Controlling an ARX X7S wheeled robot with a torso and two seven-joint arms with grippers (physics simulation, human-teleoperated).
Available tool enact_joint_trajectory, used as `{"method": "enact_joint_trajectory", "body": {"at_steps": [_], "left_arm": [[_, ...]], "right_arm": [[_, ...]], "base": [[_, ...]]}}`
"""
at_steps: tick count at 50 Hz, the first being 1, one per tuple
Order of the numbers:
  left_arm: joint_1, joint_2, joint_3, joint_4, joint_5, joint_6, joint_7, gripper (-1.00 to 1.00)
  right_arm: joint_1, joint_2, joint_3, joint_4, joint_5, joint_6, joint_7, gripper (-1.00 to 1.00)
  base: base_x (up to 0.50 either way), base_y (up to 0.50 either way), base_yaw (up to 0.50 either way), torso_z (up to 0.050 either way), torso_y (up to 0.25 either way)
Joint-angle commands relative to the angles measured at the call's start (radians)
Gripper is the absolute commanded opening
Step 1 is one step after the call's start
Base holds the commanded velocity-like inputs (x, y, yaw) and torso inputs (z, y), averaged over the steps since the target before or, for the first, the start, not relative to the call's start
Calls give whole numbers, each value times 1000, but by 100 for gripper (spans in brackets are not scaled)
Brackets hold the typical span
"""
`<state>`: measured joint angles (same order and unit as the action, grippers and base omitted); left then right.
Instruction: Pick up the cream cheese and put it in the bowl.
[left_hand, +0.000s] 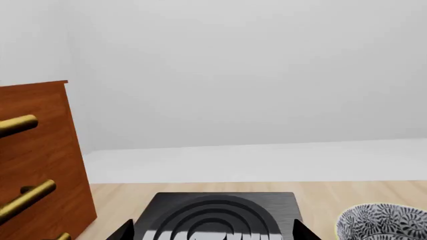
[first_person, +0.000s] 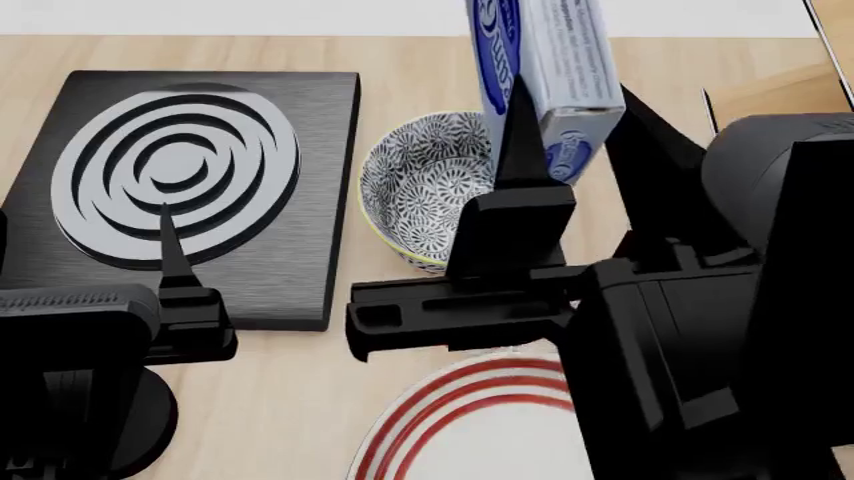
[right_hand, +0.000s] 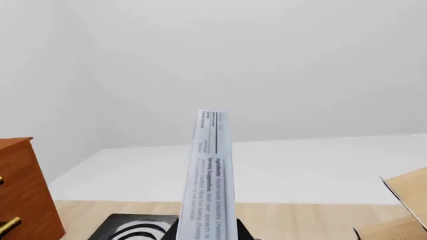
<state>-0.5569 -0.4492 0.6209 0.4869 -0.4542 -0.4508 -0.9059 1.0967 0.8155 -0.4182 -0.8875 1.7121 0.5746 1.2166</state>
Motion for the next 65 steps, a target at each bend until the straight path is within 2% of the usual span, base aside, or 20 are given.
{"method": "enact_joint_trajectory", "body": {"at_steps": [1, 7, 11, 23, 33, 58, 61, 65], "left_arm": [[-2, 0, 6, -2, 7, -2, -1, 100], [0, 1, 1, -5, 1, -2, -2, 100], [1, 2, 2, -6, 0, -1, -1, 100], [-1, 1, 2, -2, -5, -8, -2, 100], [1, 2, 3, -5, 0, -5, -6, 100], [-2, 1, 4, -2, 4, -12, -13, 100], [-3, 2, 8, -4, 7, -12, -12, 100], [-3, 2, 6, -3, 5, -15, -13, 100]], "right_arm": [[199, 14, -47, 115, 181, 90, 52, -100], [284, 7, -97, 200, 229, 146, 79, -100], [300, -5, -109, 260, 202, 176, 10, -100], [337, -33, -149, 430, 202, 218, -67, -100], [448, -89, -195, 583, 240, 277, -89, -100], [548, -211, -299, 877, 245, 349, -149, -100], [621, -242, -321, 982, 243, 390, -180, -100], [637, -254, -329, 1011, 246, 398, -186, -100]], "base": [[0, 0, 0, 0, 0], [0, 0, 0, 0, 0], [0, 0, 0, 0, 0], [0, 0, 0, 1, 1], [0, 0, 0, 0, 1], [0, 0, 0, 0, 0], [0, 0, 0, 0, 3], [0, 0, 0, 3, 0]]}}
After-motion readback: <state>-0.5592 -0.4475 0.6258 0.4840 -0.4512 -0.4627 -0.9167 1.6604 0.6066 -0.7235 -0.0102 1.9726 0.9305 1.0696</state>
